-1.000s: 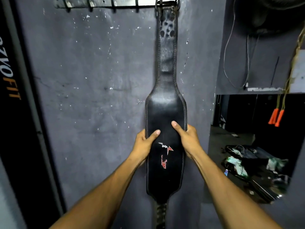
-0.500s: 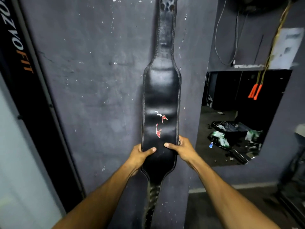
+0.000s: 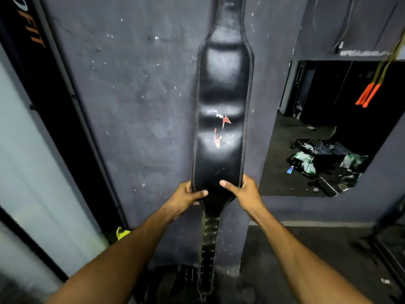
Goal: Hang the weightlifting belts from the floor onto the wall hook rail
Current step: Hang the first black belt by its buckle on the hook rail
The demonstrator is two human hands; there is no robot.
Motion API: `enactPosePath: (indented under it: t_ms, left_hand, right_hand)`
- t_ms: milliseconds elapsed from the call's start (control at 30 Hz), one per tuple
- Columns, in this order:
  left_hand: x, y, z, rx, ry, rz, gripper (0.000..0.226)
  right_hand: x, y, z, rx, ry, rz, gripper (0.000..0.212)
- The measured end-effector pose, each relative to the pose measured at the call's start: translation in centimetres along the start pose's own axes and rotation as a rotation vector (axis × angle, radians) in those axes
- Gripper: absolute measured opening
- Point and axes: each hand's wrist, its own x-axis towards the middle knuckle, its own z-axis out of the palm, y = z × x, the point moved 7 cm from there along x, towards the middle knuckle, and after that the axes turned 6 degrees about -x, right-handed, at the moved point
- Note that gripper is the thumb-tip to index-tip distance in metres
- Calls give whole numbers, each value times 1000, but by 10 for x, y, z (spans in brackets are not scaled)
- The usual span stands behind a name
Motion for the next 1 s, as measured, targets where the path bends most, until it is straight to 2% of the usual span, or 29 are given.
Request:
enactPosePath:
  t_ms: [67, 167, 233, 400, 533, 667, 800, 867, 933, 1000]
  left_hand:
    - [1, 1, 5, 12, 16, 5, 41]
    - [-1, -22, 11, 60, 92, -68, 33]
    - [-7, -48, 9, 38, 163, -154, 43]
    - [-28, -112, -4, 86, 328, -274, 48]
    - [-50, -161, -17, 114, 395, -381, 36]
    - [-74, -220, -36, 87, 398, -442, 16]
    - [-95, -279, -64, 164, 363, -569, 21]
    - [-102, -301, -76, 160, 314, -603, 7]
    - [-103, -320, -89, 131, 283, -597, 20]
    - [-103, -340, -106, 133, 272, -621, 20]
  right_hand:
    - [-3, 9, 0, -82, -12, 5, 46]
    - [-13, 48, -5, -355, 4, 84, 48]
    - [-24, 80, -7, -454, 20, 149, 47]
    - [-52, 155, 7, -547, -112, 279, 52]
    - [-74, 199, 26, -538, -248, 405, 51]
    - [-101, 238, 50, -540, -342, 497, 48]
    - [-127, 275, 75, -576, -442, 598, 48]
    - [-136, 292, 87, -585, -458, 654, 48]
    - [-143, 307, 102, -589, -469, 708, 48]
    - [-146, 325, 118, -597, -475, 753, 47]
